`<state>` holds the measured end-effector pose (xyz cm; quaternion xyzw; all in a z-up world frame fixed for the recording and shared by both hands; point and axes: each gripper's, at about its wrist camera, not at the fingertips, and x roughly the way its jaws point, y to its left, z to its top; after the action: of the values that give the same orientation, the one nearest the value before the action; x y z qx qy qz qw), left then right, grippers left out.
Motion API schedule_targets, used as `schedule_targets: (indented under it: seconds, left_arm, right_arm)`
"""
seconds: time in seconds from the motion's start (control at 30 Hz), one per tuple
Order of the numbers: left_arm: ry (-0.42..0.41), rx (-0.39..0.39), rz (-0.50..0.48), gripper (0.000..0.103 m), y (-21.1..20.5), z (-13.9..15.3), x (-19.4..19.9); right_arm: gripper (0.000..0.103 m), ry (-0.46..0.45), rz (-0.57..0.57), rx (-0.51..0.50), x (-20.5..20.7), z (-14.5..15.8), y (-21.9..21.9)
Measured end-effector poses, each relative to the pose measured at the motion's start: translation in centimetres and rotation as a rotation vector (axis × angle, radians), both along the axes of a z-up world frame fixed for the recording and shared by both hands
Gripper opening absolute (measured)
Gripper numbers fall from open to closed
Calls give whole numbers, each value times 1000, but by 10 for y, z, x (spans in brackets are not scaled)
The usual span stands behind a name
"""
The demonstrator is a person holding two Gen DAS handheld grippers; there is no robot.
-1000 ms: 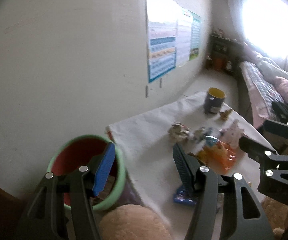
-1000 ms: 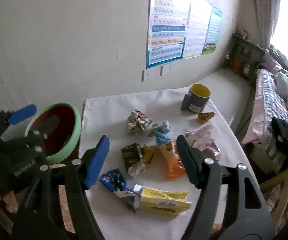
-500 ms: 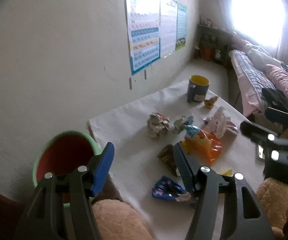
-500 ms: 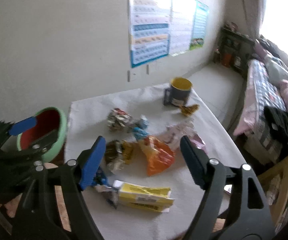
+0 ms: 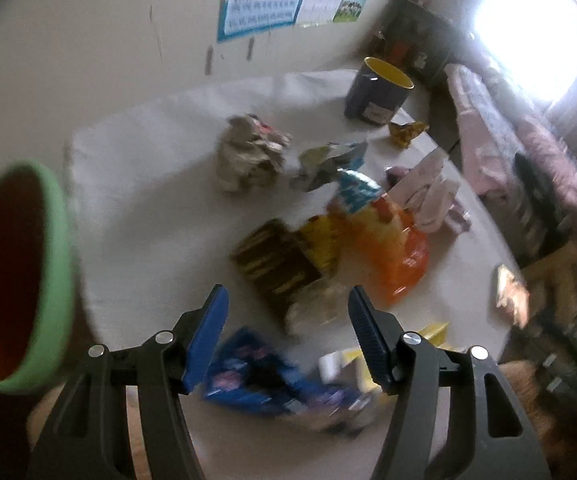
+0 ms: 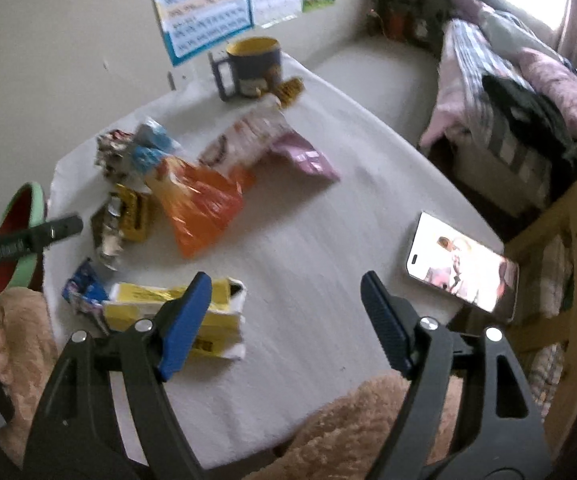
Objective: Collect trash
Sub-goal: 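Move both tools back over the remaining trash on the table, then grasp the black box with left tool while right grasps yellow wrapper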
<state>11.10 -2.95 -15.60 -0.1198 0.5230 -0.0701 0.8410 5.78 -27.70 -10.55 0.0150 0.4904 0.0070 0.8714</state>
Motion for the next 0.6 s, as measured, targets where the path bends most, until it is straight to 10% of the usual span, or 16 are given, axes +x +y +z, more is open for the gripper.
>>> schedule_targets:
  seconds: [0.23,0.37,0.6]
  left_arm:
    - [106,87,-14,59,-24,-38,32]
    - [92,41,-34,20,-23,-33,31]
    - [62,52,-32,4,-12,-21,16]
  right_arm:
    - [75,-2,10,16,0,0,1]
    - [75,3,4,29,0,-3,-2]
    - [75,9,6,45,1,-6,-1]
